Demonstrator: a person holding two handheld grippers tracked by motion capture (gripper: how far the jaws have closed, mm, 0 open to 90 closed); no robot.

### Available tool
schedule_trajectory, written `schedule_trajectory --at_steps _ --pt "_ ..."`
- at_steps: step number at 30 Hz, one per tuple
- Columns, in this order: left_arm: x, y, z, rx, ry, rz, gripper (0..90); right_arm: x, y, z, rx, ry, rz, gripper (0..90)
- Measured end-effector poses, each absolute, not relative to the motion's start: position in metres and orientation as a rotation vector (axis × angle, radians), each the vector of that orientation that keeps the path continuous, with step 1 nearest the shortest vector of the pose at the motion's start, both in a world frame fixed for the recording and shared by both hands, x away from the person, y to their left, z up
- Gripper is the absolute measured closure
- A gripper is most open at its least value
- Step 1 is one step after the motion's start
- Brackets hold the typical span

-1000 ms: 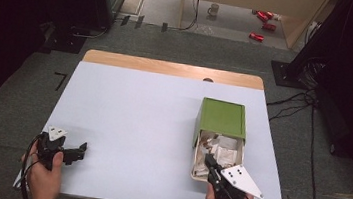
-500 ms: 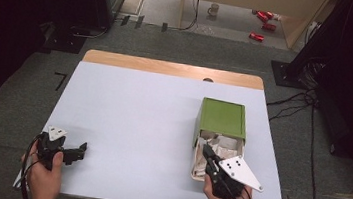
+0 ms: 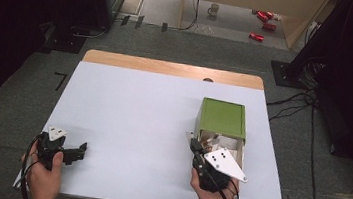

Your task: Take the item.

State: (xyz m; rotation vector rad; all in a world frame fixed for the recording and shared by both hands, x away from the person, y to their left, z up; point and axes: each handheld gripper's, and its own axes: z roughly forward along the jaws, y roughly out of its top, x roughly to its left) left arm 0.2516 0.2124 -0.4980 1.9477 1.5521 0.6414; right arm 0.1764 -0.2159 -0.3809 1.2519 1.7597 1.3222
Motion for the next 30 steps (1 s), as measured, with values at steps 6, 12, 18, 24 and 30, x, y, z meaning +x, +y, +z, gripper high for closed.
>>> schedule_trajectory --at_steps 6,12,18,24,30 --pt "0.252 0.212 -0.498 1.948 1.553 0.64 0.0 0.183 -0.202 -0.383 1.246 1.781 1.331 90.0" --pt "0.252 0.212 -0.498 1.949 1.553 0.639 0.0 0.189 -0.189 -0.387 1.244 1.801 1.338 90.0" --pt "0.252 0.212 -0.498 1.948 1.553 0.639 0.0 0.194 -0.178 -0.391 1.246 1.813 1.339 90.0" --pt "0.252 0.212 -0.498 1.949 1.553 0.639 0.0 0.2 -0.164 -0.399 1.249 1.822 1.329 90.0" --pt "0.252 0.213 -0.498 1.949 1.553 0.638 0.0 0.203 -0.156 -0.407 1.256 1.84 1.31 90.0"
